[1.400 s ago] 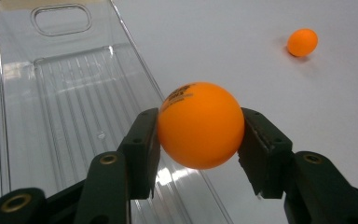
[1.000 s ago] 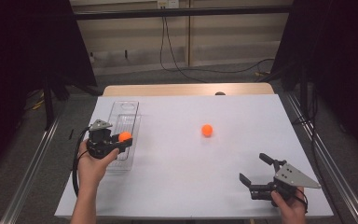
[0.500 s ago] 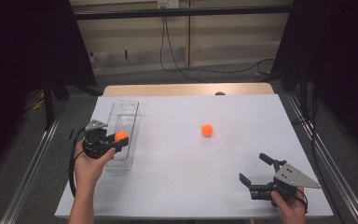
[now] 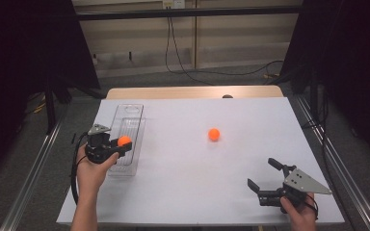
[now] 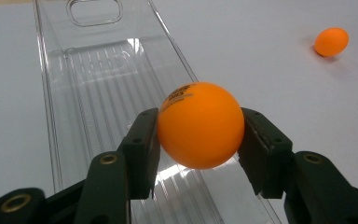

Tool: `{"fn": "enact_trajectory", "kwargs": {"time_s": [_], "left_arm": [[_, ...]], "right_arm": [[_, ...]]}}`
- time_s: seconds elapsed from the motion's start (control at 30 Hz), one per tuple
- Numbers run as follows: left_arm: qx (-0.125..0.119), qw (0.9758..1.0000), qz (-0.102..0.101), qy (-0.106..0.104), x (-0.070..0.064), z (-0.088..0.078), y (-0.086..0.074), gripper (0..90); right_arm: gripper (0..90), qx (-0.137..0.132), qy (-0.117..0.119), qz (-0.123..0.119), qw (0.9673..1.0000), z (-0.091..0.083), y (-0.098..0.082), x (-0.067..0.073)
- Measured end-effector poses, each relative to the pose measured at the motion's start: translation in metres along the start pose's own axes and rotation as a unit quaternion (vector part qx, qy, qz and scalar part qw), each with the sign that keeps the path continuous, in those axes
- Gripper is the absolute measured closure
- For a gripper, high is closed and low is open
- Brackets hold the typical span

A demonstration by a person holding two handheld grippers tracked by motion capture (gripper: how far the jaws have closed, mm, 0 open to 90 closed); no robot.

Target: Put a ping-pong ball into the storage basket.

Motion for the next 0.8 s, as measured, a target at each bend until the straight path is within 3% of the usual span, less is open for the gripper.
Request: {"fn": "enact_trajectory", "kwargs": {"time_s": [0.8], "left_arm": [[0.003,0.9998,-0.012,0.017,0.0085,0.0055,-0.0038,50.8]], "right_arm": [[1.0,0.001,-0.001,-0.001,1.0000,-0.0012,0.0000,-0.0006]]}}
Point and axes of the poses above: each handheld gripper's, and its own axes: z roughly forward along the jaws, y roughly out of its top, x roughly to its left, the point moved 3 cm from there along z, roughly forward along the jaws, and after that the axes turned 9 degrees about x, right-handed, at the moved point
